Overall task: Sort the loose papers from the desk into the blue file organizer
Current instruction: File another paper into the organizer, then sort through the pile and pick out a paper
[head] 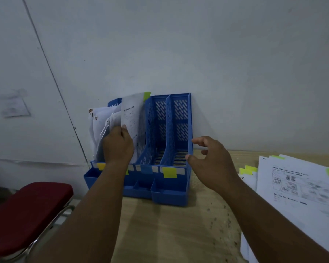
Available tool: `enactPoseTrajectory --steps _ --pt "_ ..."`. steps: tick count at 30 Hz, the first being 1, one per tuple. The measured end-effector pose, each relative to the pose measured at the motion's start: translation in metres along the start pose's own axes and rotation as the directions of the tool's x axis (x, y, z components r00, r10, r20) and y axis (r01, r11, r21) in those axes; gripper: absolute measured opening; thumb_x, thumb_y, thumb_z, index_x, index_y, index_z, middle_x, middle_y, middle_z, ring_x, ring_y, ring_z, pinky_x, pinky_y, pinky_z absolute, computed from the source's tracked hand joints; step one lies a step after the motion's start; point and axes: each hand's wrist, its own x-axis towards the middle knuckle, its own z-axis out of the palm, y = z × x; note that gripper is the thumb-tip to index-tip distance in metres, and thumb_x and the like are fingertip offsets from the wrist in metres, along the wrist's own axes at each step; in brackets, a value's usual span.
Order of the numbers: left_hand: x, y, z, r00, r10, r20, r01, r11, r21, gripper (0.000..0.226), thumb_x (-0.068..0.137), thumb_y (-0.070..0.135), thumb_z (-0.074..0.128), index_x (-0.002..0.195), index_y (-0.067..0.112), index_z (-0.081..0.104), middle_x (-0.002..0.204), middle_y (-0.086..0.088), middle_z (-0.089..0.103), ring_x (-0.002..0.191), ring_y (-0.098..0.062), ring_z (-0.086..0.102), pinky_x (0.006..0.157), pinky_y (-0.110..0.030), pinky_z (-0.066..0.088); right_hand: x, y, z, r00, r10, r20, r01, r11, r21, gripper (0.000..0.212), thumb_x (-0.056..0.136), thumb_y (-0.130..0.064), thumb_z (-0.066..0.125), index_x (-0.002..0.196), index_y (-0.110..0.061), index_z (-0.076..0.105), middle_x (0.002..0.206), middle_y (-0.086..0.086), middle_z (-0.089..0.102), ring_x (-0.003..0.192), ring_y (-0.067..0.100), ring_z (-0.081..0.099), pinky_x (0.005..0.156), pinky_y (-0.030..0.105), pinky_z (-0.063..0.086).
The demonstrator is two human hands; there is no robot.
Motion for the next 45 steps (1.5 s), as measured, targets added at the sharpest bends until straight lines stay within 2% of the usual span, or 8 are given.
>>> enactPoseTrajectory --steps 6,13,18,24,33,38,42,45 --pt "0.016 -0.024 0.008 0.948 -0.148 0.28 0.102 0.98 0.173 0.039 0.107 0.027 0.044 0.098 -0.005 0.065 0.105 -0.027 0.068 0.09 -0.037 0.061 0.071 -0.033 0.04 -0.003 0.0 -0.005 1.0 -0.006 -0.006 0.006 1.0 -0.008 0.046 0.088 -0.033 0.074 0.129 -0.037 0.054 0.131 -0.01 0.054 0.115 0.01 0.054 0.092 0.029 0.049" --pt "0.007 -0.022 0.005 0.998 -0.045 0.039 0.042 0.996 0.075 0.028 0.102 0.027 0.056 0.115 0.005 0.067 0.11 -0.021 0.069 0.104 -0.039 0.064 0.085 -0.039 0.051 -0.005 -0.004 -0.015 1.0 -0.021 -0.014 0.021 1.0 0.013 0.044 0.088 -0.032 0.074 0.127 -0.038 0.055 0.129 -0.01 0.054 0.116 0.01 0.054 0.096 0.032 0.049" --pt "0.007 -0.019 0.003 0.999 -0.007 0.053 -0.003 0.983 0.186 0.027 0.104 0.023 0.052 0.111 0.003 0.068 0.108 -0.022 0.066 0.1 -0.041 0.062 0.083 -0.042 0.05 -0.008 -0.005 -0.018 1.0 -0.008 -0.014 0.008 1.0 -0.004 0.047 0.089 -0.031 0.073 0.132 -0.035 0.054 0.134 -0.01 0.053 0.119 0.01 0.053 0.093 0.027 0.048" --pt "0.017 -0.025 0.004 0.961 -0.207 0.182 0.139 0.934 0.33 0.023 0.098 0.018 0.06 0.108 -0.001 0.069 0.106 -0.022 0.067 0.098 -0.04 0.065 0.08 -0.045 0.055 -0.011 -0.003 -0.019 1.0 -0.004 -0.019 0.004 1.0 -0.017 0.046 0.089 -0.031 0.074 0.131 -0.036 0.054 0.135 -0.009 0.053 0.118 0.011 0.054 0.09 0.025 0.047" --pt "-0.024 0.021 -0.005 0.977 0.074 -0.2 -0.056 0.994 0.093 0.068 0.082 0.044 0.077 0.138 0.02 0.046 0.141 -0.012 0.049 0.124 -0.037 0.051 0.094 -0.056 0.05 -0.014 0.002 -0.031 0.999 -0.002 -0.042 0.002 1.0 -0.003 0.045 0.087 -0.033 0.075 0.127 -0.039 0.055 0.131 -0.011 0.054 0.116 0.01 0.055 0.095 0.032 0.052" --pt "-0.08 0.07 0.006 0.893 0.288 -0.347 -0.324 0.945 -0.049 0.05 0.084 0.034 0.072 0.126 0.012 0.056 0.128 -0.01 0.058 0.121 -0.031 0.053 0.1 -0.043 0.044 -0.027 0.018 -0.052 0.998 0.05 -0.049 -0.051 0.998 -0.021 0.045 0.087 -0.034 0.074 0.126 -0.038 0.055 0.126 -0.014 0.052 0.115 0.008 0.054 0.096 0.029 0.049" --pt "-0.127 0.101 0.03 0.889 0.369 -0.272 -0.432 0.872 -0.231 0.036 0.086 0.023 0.073 0.119 0.011 0.062 0.114 -0.006 0.063 0.109 -0.026 0.057 0.093 -0.036 0.046 -0.041 0.036 -0.08 0.991 0.116 -0.072 -0.121 0.99 -0.075 0.051 0.081 -0.051 0.075 0.127 -0.039 0.054 0.129 -0.014 0.052 0.12 0.009 0.051 0.095 0.028 0.044" --pt "-0.159 0.12 0.051 0.938 0.348 -0.008 -0.325 0.866 -0.381 0.031 0.086 0.019 0.073 0.115 0.018 0.065 0.11 0.001 0.065 0.108 -0.021 0.057 0.092 -0.039 0.051 -0.051 0.056 -0.108 0.977 0.206 -0.061 -0.215 0.953 -0.215 0.075 0.074 -0.075 0.065 0.138 -0.041 0.047 0.144 -0.012 0.047 0.135 0.015 0.042 0.108 0.04 0.04"
